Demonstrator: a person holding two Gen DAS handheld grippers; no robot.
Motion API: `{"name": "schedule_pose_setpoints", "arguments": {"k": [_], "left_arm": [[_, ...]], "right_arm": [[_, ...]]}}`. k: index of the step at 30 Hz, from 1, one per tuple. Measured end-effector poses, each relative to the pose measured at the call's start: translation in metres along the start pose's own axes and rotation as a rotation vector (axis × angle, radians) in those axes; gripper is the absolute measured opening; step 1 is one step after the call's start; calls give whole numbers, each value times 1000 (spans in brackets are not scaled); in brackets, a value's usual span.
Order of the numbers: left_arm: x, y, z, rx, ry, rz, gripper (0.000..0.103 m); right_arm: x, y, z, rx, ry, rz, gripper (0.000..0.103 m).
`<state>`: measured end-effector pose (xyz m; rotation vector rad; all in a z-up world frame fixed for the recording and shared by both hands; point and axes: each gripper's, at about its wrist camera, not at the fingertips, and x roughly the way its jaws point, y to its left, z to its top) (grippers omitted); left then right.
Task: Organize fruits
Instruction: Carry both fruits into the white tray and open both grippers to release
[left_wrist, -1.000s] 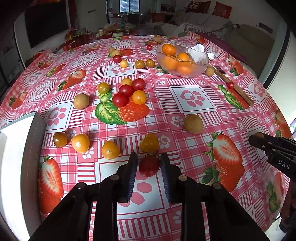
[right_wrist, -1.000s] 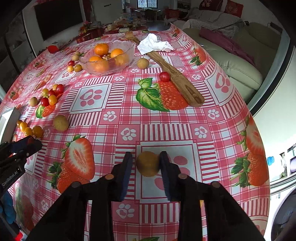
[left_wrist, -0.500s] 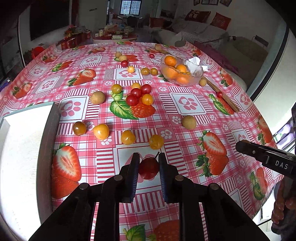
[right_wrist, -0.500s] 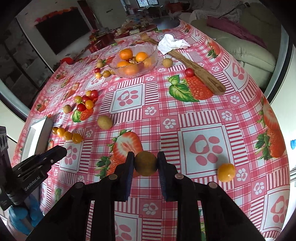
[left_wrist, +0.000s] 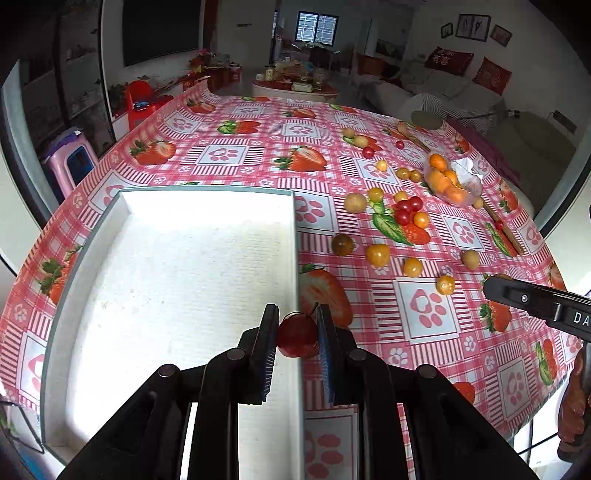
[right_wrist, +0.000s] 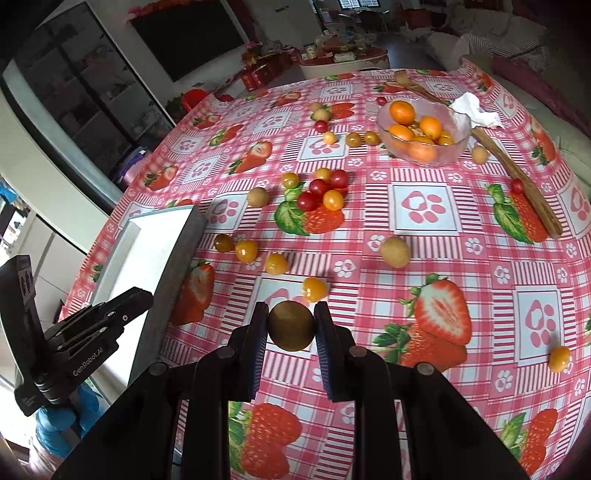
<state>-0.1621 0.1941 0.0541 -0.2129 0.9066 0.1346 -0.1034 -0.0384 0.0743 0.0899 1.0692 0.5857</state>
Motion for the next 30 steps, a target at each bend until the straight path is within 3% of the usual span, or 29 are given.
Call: {"name": "schedule_pose_setpoints", "arguments": {"k": [5, 15, 22, 28, 29, 30], "left_arm": [[3, 48, -12, -45, 20, 72, 22], [10, 115, -23, -97, 43, 141, 22], [16, 131, -24, -88, 37, 158, 22], [17, 130, -23, -72, 32, 180, 24], [17, 129, -23, -70, 32, 190, 28], [17, 129, -22, -72, 33, 201, 51]], "right_arm": [[26, 61, 9, -91, 39, 55, 28], [94, 165, 15, -244, 139, 123, 28], [137, 190, 9, -265, 214, 98, 28], [151, 200, 6, -306, 217, 52, 28], [152, 201, 6, -315, 217, 48, 31], [152, 202, 7, -316, 220, 54, 38]]}}
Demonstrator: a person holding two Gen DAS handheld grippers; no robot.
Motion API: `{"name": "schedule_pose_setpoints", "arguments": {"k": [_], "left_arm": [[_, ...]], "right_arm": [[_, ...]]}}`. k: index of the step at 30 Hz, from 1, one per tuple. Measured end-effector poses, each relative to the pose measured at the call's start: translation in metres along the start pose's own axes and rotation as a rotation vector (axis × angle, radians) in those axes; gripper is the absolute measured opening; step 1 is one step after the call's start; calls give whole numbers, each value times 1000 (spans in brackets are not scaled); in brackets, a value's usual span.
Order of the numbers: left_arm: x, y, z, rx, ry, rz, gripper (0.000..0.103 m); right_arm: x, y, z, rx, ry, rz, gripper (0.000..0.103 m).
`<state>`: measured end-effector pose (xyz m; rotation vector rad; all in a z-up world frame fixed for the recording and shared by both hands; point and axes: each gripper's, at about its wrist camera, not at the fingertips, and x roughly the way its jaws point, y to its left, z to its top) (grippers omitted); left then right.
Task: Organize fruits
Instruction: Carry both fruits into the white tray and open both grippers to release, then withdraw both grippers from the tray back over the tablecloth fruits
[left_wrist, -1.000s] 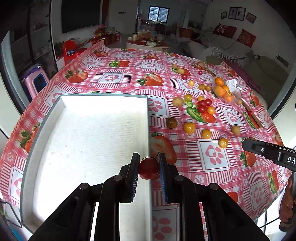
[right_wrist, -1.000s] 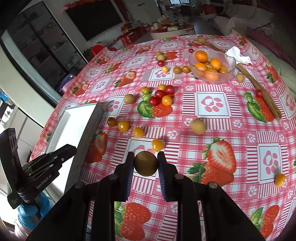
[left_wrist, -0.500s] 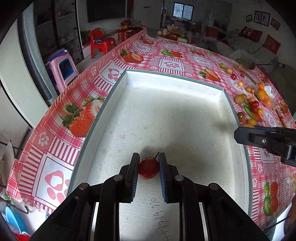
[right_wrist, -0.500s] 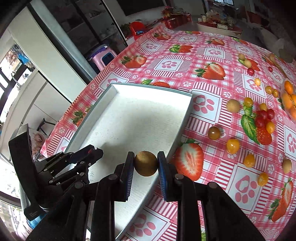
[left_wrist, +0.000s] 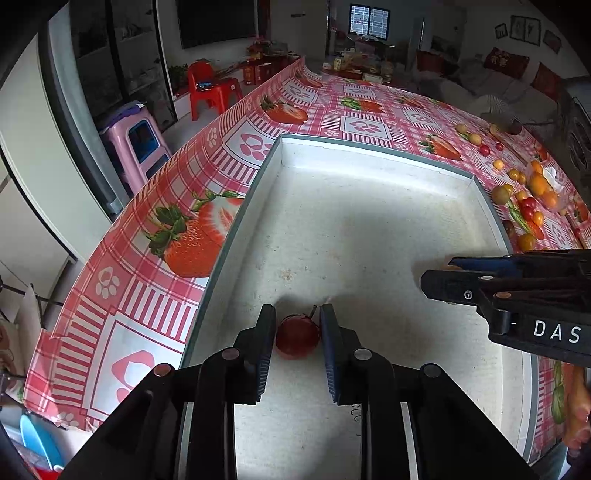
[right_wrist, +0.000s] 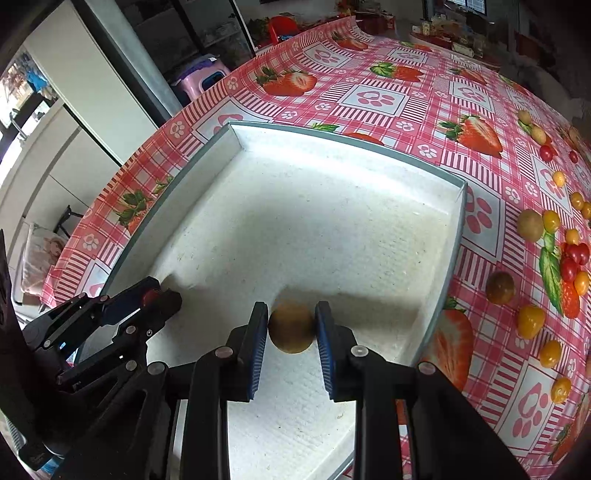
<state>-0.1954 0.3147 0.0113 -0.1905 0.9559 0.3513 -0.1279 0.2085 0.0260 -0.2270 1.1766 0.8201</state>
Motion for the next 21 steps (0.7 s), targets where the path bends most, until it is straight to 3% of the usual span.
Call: {"name": "schedule_pose_setpoints", "arguments": {"k": [1, 2, 3, 6, 13, 21], "left_arm": [[-1, 1, 1, -5, 5, 2, 66], [-6, 1, 2, -9, -12, -28, 70], [-10, 0, 2, -9, -32, -29, 70], [-8, -6, 2, 19, -14, 11, 71], [-27, -33, 4, 48, -26, -36, 71], [-55, -114, 16, 168, -68, -142, 71]], "right_arm": [[-1, 0, 1, 5, 2, 9, 44], [-2, -1, 1, 10, 1, 14, 56], [-5, -1, 2, 12, -10, 20, 64], [-23, -3, 1, 19, -62, 29, 74], [-68, -35, -16, 74, -145, 29, 79], [-113, -120, -66, 231, -196, -96, 79]]}}
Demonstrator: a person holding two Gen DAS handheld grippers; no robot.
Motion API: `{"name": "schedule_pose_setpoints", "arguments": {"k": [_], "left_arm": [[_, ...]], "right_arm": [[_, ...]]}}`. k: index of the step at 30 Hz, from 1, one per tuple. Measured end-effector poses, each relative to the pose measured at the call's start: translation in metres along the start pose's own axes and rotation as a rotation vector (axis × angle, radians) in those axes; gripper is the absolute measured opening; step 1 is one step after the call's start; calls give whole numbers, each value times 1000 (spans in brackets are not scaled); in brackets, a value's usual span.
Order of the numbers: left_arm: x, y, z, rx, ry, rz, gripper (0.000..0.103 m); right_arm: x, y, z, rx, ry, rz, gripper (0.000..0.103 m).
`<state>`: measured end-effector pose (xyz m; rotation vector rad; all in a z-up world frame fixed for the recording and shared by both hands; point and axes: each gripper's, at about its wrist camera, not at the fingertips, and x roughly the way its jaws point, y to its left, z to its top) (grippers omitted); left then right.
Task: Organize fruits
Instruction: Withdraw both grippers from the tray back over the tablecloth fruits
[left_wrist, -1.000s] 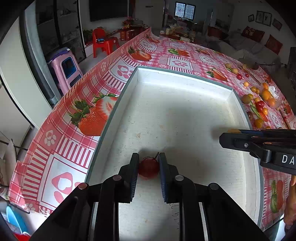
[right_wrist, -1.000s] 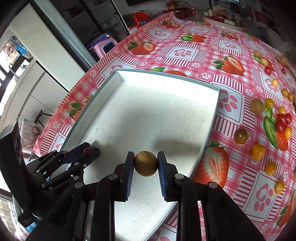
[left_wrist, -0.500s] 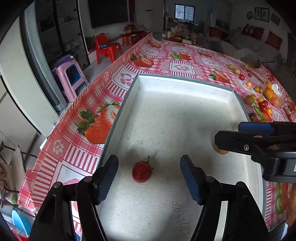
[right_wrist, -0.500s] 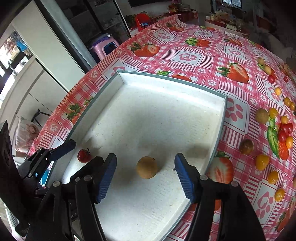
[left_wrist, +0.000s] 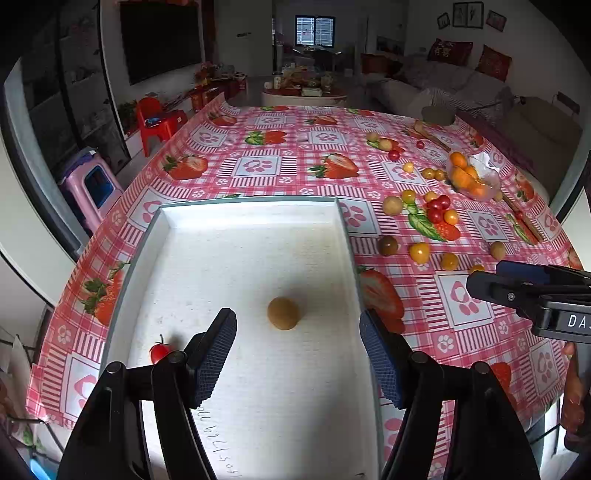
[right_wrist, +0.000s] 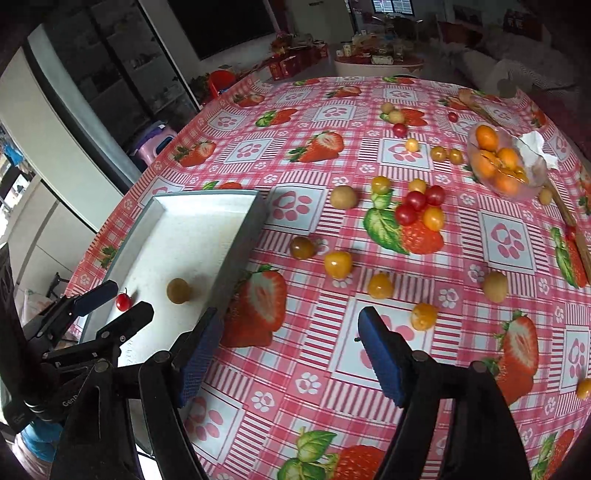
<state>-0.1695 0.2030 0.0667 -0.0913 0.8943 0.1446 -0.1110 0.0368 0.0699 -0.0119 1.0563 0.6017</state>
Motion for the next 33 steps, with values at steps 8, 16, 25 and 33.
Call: {"name": "schedule_pose_setpoints", "arguments": {"k": [8, 16, 25, 33], "left_arm": [[14, -103, 7, 98, 30, -105, 71], [49, -167, -3, 169, 63, -101, 71], [77, -187, -2, 166, 95, -90, 71], [90, -202, 11, 173, 77, -113, 71]], "right_arm": [[-50, -113, -45, 198, -60, -181, 79], [-93, -190, -94, 331, -119, -351, 79], [-102, -235, -125, 420, -134, -422, 79], [-90, -248, -117, 404, -134, -456, 79]]}}
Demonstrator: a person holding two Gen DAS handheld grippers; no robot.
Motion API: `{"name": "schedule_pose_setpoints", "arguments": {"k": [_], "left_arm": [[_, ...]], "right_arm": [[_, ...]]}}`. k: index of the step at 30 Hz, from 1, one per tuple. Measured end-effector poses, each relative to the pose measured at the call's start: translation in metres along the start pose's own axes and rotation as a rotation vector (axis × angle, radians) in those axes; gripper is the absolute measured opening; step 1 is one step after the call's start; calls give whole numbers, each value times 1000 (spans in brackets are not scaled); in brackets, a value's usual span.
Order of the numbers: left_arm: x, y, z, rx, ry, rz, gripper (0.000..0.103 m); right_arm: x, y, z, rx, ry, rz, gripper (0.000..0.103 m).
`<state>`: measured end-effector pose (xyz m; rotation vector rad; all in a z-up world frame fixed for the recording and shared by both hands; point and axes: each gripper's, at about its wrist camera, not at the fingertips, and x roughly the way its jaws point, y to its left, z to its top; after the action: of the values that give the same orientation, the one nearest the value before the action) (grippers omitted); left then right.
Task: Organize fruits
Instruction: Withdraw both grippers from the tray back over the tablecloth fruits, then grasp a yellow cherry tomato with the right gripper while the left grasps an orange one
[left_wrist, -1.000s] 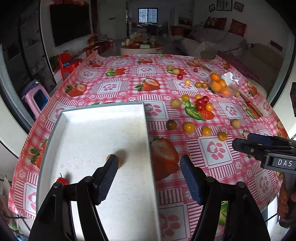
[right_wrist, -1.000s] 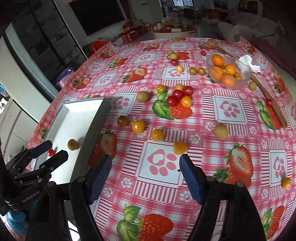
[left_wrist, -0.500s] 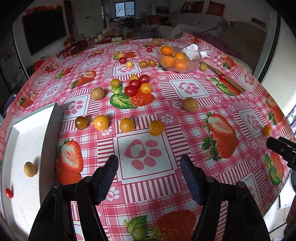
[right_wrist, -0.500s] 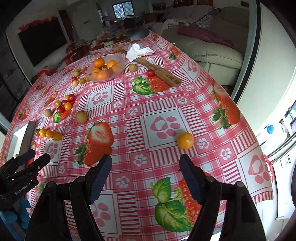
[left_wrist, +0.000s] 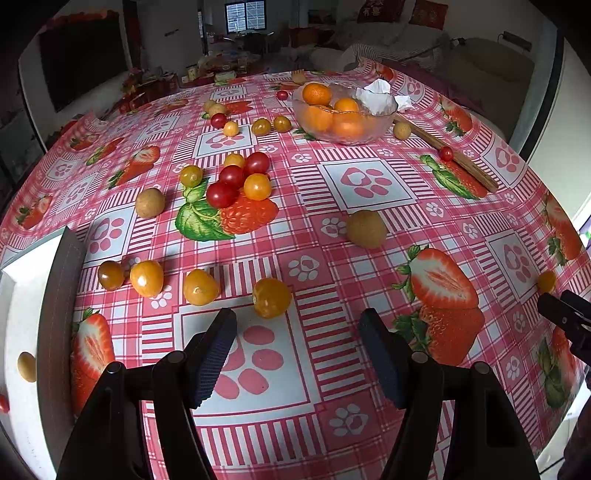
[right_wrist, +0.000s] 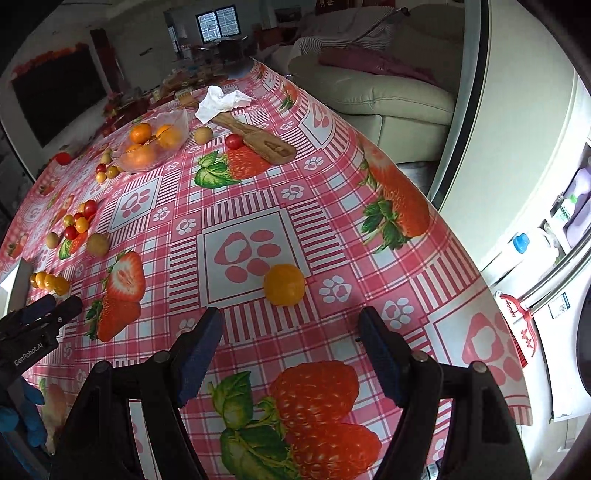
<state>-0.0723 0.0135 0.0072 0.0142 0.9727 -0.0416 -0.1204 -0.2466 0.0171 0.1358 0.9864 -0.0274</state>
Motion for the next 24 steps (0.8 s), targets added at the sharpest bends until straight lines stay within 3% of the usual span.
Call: {"name": "schedule_pose_setpoints", "arguments": {"k": [7, 8, 10, 12, 13, 14, 15, 24], "left_arm": [[5, 1, 7, -10, -12, -7, 70], [5, 2, 7, -12, -15, -3, 66], [4, 5, 7, -21, -24, -6, 53], [3, 8, 9, -28, -24, -10, 36], [3, 9, 10, -32, -23, -16, 32], [3, 10, 10, -35, -22, -24, 22], [3, 12, 11, -38, -20, -36, 21], [-4, 13, 2, -49, -19, -98, 21]], "right_arm": [[16, 18, 12, -97, -8, -69, 78], [17, 21, 12, -107, -12, -76, 75], [16, 23, 11, -119, -22, -70, 63], [15, 26, 12, -130, -30, -61, 39], [14, 27, 12, -134, -30, -53, 35], [14, 29, 12, -135, -29, -44, 29], [14, 29, 12, -136, -29, -38, 27], [1, 21, -2, -43, 10, 147, 27]]}}
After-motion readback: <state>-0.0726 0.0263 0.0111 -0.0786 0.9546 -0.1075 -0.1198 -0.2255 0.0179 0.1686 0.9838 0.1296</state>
